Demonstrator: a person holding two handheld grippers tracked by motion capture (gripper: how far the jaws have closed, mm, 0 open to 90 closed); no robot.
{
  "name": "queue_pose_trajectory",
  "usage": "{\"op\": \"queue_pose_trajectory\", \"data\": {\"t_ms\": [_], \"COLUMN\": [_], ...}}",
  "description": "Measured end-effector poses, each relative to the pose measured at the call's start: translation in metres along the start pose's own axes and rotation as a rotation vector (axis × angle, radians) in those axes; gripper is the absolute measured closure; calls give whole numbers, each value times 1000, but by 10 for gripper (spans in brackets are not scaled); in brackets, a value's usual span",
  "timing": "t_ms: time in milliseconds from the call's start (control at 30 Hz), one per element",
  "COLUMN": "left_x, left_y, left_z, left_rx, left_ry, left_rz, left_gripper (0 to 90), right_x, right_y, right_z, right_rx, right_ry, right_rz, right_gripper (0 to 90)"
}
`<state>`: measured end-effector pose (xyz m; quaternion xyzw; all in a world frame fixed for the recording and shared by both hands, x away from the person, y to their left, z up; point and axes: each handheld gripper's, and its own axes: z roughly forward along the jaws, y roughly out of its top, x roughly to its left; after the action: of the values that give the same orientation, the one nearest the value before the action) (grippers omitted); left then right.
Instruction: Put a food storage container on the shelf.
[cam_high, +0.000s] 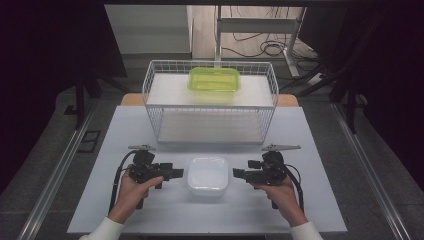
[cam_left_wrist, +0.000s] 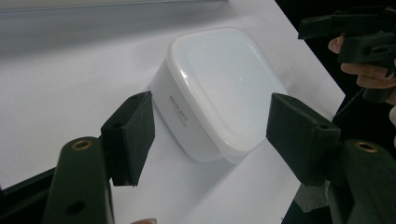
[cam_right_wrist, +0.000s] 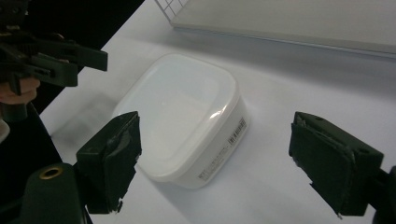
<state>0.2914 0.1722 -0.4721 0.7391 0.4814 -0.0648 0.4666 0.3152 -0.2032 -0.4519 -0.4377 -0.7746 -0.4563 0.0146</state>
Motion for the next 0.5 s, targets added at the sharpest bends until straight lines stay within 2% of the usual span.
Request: {"op": "queue_pose_trajectory", "data": {"t_ms": [167, 267, 400, 500], "left_x": [5, 11, 16, 19], "left_y": [6, 7, 9, 8], "left_z": [10, 16, 19, 22], "left_rx": [7, 25, 24, 35], "left_ry": [-19, -26, -52, -59], "left_rz": [-30, -51, -101, -118], "left_gripper": [330, 346, 365, 367], "right_x": [-3, -4, -6, -8], "right_y": [1, 1, 0, 0], "right_z": [8, 14, 21, 25], "right_rx": [7, 19, 29, 39], "right_ry": [26, 39, 55, 61], "right_rz": [47, 52, 70, 77], "right_gripper": [228, 263, 297, 317]}}
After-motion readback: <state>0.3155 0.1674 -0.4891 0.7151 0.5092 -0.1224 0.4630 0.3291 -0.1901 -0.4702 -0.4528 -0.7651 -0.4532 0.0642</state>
